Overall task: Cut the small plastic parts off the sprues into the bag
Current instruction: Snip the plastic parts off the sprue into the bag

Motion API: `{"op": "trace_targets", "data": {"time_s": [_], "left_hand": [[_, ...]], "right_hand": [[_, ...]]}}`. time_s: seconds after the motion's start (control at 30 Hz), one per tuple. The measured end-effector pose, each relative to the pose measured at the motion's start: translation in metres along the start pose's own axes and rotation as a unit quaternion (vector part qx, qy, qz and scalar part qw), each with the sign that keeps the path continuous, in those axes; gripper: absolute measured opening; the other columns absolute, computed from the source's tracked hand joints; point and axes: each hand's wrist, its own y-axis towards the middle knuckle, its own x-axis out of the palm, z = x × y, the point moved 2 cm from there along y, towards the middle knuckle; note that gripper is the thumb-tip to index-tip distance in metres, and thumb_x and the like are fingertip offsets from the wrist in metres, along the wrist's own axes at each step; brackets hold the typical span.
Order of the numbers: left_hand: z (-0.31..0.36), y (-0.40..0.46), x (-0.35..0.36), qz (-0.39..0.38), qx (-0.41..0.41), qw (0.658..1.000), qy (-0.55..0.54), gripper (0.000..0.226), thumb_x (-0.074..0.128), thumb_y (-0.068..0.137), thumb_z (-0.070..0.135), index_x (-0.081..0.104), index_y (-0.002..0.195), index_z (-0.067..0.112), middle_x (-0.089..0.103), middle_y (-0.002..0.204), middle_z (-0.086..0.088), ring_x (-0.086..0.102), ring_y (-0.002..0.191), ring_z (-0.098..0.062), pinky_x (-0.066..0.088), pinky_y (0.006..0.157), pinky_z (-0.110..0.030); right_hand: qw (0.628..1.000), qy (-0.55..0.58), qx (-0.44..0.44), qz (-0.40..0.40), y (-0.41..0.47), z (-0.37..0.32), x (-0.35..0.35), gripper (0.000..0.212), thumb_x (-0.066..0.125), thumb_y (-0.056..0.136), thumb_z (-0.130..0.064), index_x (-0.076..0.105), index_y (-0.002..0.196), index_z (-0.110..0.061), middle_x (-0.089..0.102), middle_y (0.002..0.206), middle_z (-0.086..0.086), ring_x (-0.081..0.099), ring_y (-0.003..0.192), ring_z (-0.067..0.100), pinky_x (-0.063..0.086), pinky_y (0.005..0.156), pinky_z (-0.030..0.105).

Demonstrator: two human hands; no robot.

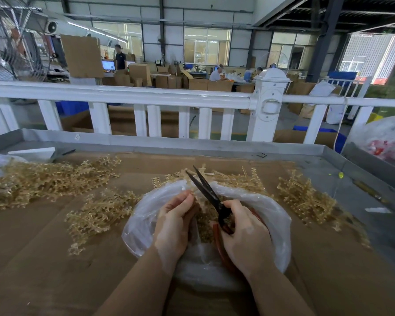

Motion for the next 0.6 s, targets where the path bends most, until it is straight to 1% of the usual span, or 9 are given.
{"op": "trace_targets", "data": {"time_s": [0.03, 0.1, 0.17, 0.23, 0.3, 0.33, 0.43, 0.53, 0.6], "left_hand": [[0.0001, -0.0008, 0.0004, 0.0, 0.003, 1.0, 0.005, 0.019, 0.059, 0.085, -0.002, 0.065, 0.103, -0.001, 0.071, 0.095, -0.019, 0.071, 0.083, -0.024, 0.059, 0.066, -0.027], [-0.0015, -0.0011, -0.0001, 0.002, 0.018, 0.999, 0.037, 0.014, 0.059, 0.086, -0.002, 0.069, 0.095, 0.004, 0.072, 0.091, -0.017, 0.071, 0.081, -0.023, 0.059, 0.066, -0.028], [-0.0023, -0.0019, 0.0009, -0.006, 0.028, 0.999, 0.044, 0.017, 0.057, 0.088, 0.0, 0.072, 0.085, 0.007, 0.073, 0.085, -0.015, 0.072, 0.076, -0.021, 0.058, 0.061, -0.026], [-0.0003, -0.0021, 0.0015, -0.027, 0.023, 0.999, 0.011, 0.017, 0.059, 0.082, -0.004, 0.07, 0.091, 0.004, 0.073, 0.086, -0.015, 0.072, 0.077, -0.021, 0.056, 0.06, -0.024], [0.0003, -0.0032, 0.003, -0.056, 0.03, 0.998, 0.011, 0.03, 0.065, 0.071, -0.004, 0.068, 0.1, 0.0, 0.072, 0.094, -0.017, 0.071, 0.086, -0.024, 0.057, 0.068, -0.027], [0.0003, -0.0041, 0.0036, -0.059, 0.04, 0.997, 0.026, 0.032, 0.066, 0.07, -0.003, 0.068, 0.102, 0.0, 0.072, 0.097, -0.017, 0.071, 0.09, -0.025, 0.057, 0.071, -0.028], [-0.0019, -0.0057, 0.002, -0.011, 0.063, 0.997, 0.045, 0.024, 0.06, 0.08, -0.007, 0.068, 0.101, 0.002, 0.072, 0.096, -0.015, 0.071, 0.087, -0.021, 0.058, 0.074, -0.026], [-0.0004, -0.0051, 0.0015, 0.026, 0.058, 0.998, 0.005, 0.025, 0.055, 0.087, -0.005, 0.063, 0.111, -0.001, 0.071, 0.1, -0.017, 0.07, 0.084, -0.018, 0.058, 0.077, -0.025], [0.0023, -0.0057, 0.0015, 0.031, 0.053, 0.998, -0.027, 0.024, 0.054, 0.088, -0.004, 0.064, 0.109, 0.002, 0.073, 0.094, -0.012, 0.071, 0.079, -0.015, 0.058, 0.069, -0.021]], "right_hand": [[1.0, 0.0, 0.001, -0.004, 0.0, -0.0001, 0.0003, 0.036, 0.081, 0.072, -0.019, 0.063, 0.103, -0.018, 0.067, 0.087, -0.005, 0.065, 0.081, 0.013, 0.048, 0.072, 0.018], [1.0, 0.0, 0.001, -0.015, 0.0001, -0.0005, 0.001, 0.037, 0.081, 0.071, -0.019, 0.063, 0.104, -0.019, 0.068, 0.088, -0.006, 0.065, 0.083, 0.011, 0.046, 0.073, 0.016], [1.0, -0.002, 0.003, -0.022, 0.0, -0.0003, 0.0015, 0.037, 0.08, 0.072, -0.02, 0.063, 0.105, -0.019, 0.068, 0.089, -0.005, 0.065, 0.084, 0.012, 0.05, 0.074, 0.019], [0.999, -0.002, 0.007, -0.033, -0.0002, -0.0001, 0.002, 0.035, 0.078, 0.074, -0.022, 0.063, 0.106, -0.02, 0.067, 0.09, -0.005, 0.064, 0.085, 0.013, 0.054, 0.074, 0.024], [0.999, -0.003, 0.007, -0.044, 0.0, -0.0005, 0.0024, 0.033, 0.076, 0.077, -0.024, 0.062, 0.106, -0.021, 0.067, 0.091, -0.006, 0.064, 0.085, 0.012, 0.054, 0.075, 0.025], [0.999, -0.005, 0.006, -0.047, 0.0003, -0.0006, 0.0026, 0.032, 0.076, 0.077, -0.024, 0.062, 0.106, -0.021, 0.067, 0.091, -0.006, 0.064, 0.085, 0.011, 0.053, 0.075, 0.024], [0.999, -0.011, 0.008, -0.05, 0.0005, -0.001, 0.0027, 0.032, 0.076, 0.076, -0.024, 0.062, 0.104, -0.021, 0.068, 0.09, -0.006, 0.064, 0.084, 0.011, 0.052, 0.074, 0.022], [0.998, -0.009, 0.017, -0.053, 0.0004, -0.0007, 0.0027, 0.032, 0.077, 0.075, -0.027, 0.062, 0.103, -0.023, 0.068, 0.089, -0.007, 0.064, 0.084, 0.011, 0.052, 0.072, 0.022], [0.998, -0.009, 0.019, -0.062, 0.0003, -0.0007, 0.0026, 0.033, 0.076, 0.075, -0.03, 0.061, 0.103, -0.026, 0.067, 0.09, -0.008, 0.064, 0.086, 0.009, 0.049, 0.072, 0.019]]}}
